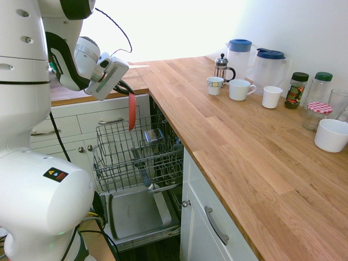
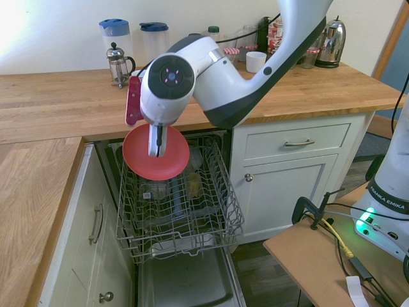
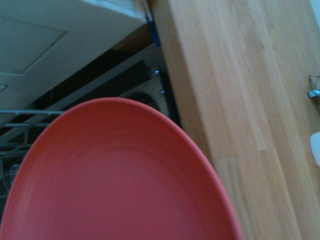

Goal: Put the plate in the dishwasher

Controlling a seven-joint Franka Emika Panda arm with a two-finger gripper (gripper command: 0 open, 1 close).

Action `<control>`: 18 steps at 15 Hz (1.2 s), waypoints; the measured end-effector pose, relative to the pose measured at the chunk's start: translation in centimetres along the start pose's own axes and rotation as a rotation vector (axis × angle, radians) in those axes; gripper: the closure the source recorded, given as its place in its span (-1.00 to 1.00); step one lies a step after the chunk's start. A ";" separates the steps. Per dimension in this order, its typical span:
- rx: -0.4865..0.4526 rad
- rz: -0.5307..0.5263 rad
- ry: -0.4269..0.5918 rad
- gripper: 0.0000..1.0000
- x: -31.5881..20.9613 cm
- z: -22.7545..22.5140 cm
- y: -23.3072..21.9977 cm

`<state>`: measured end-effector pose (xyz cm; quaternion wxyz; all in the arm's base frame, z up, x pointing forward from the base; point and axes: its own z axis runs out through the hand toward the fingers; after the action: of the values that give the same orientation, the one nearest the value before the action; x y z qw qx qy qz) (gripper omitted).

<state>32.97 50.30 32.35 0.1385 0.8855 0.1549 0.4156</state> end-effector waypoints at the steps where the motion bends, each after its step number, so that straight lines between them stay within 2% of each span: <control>1: -0.007 -0.017 0.006 1.00 -1.0 0.1 -1.2; 9: -0.033 -0.120 0.067 1.00 -5.6 0.5 -6.3; 18: -0.014 -0.137 0.085 1.00 -7.7 2.3 -8.6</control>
<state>28.73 54.93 22.39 0.1659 0.8535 0.2181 0.4433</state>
